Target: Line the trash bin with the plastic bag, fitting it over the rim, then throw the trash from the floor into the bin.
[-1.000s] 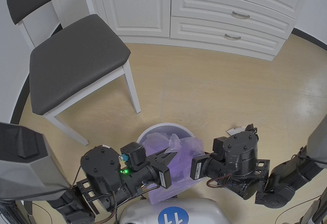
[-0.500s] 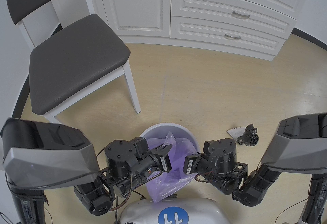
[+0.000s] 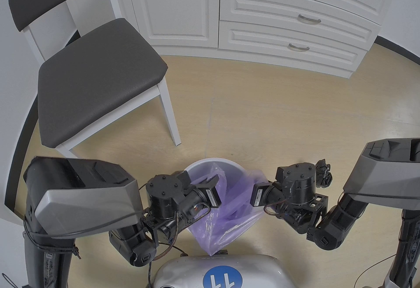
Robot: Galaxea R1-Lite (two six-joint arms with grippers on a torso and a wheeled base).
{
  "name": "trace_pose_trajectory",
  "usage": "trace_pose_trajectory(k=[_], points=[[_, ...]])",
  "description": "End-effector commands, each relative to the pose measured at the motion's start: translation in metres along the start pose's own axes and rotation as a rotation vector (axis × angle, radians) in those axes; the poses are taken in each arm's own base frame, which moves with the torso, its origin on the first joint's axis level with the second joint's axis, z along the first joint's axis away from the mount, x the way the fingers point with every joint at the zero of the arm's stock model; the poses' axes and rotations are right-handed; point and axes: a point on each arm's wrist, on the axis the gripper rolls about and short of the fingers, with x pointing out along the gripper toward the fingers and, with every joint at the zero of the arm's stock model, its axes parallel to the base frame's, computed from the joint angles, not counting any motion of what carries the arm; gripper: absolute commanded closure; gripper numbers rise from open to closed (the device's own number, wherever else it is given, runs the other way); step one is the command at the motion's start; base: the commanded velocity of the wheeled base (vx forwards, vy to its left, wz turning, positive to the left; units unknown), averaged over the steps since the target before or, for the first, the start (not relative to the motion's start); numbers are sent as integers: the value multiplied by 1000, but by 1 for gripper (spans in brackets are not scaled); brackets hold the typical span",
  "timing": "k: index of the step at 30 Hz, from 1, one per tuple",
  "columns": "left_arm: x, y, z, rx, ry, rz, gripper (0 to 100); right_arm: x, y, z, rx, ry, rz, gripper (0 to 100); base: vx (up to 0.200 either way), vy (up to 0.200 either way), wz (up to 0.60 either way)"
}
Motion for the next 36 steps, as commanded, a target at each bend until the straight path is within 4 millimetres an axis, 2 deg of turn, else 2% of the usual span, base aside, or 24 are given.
trace_pose_trajectory(k=[1,7,12,14,17,18,19,20,30,36], points=[[8,18,10,-27,-44,42,100,1,-10,18,23,-50,-24,100,0,0,0],[15,28,14,-63,-66,57,100,2,-12,21,26,-58,-31,100,0,0,0],[12,36,17,-53,-65,81,100,0,-6,8,7,-18,-15,100,0,0,0],[4,36,22,-41,-56,76,100,-1,-4,4,0,-8,-11,100,0,0,0],[-18,39,29,39,20,17,100,-3,-6,3,-22,8,-19,100,0,0,0],[-18,39,29,39,20,17,100,-3,-6,3,-22,8,-19,100,0,0,0],[-35,49,32,122,76,-7,100,-7,-13,2,-75,49,-45,100,0,0,0],[-41,53,34,165,89,-6,100,-11,-17,3,-99,59,-55,100,0,0,0],[-60,84,43,394,157,107,100,-31,-37,6,-234,96,-96,100,0,0,0],[-66,87,49,416,205,137,100,-47,-50,4,-335,137,-119,100,0,0,0]])
